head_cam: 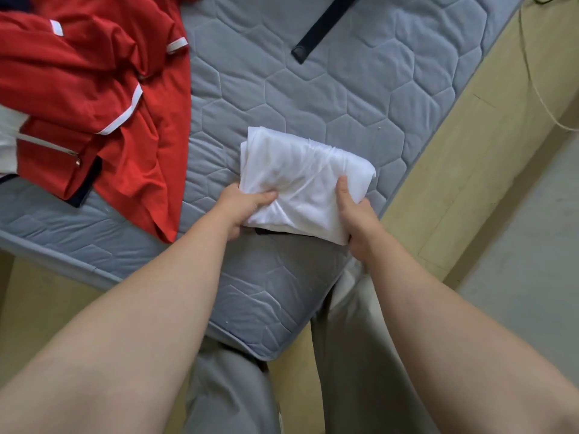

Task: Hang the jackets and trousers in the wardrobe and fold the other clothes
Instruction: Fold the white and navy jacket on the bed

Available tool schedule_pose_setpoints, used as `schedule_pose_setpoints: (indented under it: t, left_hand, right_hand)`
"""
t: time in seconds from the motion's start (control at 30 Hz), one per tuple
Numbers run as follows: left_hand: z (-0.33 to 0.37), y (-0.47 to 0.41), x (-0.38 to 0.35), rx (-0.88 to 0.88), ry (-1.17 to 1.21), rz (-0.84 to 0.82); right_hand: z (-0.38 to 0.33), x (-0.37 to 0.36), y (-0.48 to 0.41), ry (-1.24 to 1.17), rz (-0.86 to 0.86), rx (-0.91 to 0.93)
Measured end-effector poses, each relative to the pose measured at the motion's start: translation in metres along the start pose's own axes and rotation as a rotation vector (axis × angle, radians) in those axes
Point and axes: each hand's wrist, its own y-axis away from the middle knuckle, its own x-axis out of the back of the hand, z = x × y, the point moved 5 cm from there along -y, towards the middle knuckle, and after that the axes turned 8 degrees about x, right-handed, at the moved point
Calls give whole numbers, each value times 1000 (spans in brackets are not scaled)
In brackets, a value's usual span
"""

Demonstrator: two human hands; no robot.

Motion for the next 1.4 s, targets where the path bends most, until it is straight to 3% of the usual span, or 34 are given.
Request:
schedule_pose_setpoints:
  t: [0.1, 0.23, 0.43, 0.57, 0.77, 0.97, 1.2, 1.4]
  left_hand:
    - [4, 1, -5, 95, -8, -83]
    - [8, 17, 0, 134, -39, -150]
    - [16, 99, 28, 230, 36, -218]
    - [16, 188, 59, 233, 204, -275]
    - [18, 323, 130, 108, 446, -301]
    - [21, 432, 202, -63, 447, -334]
    - [8, 540, 285, -214, 417, -406]
    - [3, 623, 336, -421, 530, -352]
  right_hand:
    - [0, 10, 3, -195, -181, 38]
    - [-2, 13, 23, -231, -311, -76]
    - [-26, -2, 93, -417, -304, -138]
    - [-59, -13, 173, -384, -358, -103]
    - [-120, -48, 305, -168, -418, -4]
    - [-162, -96, 423, -78, -337, 236]
    - [-181, -147, 548, -119, -531, 409]
    - [-210, -183, 626, 48, -501, 558]
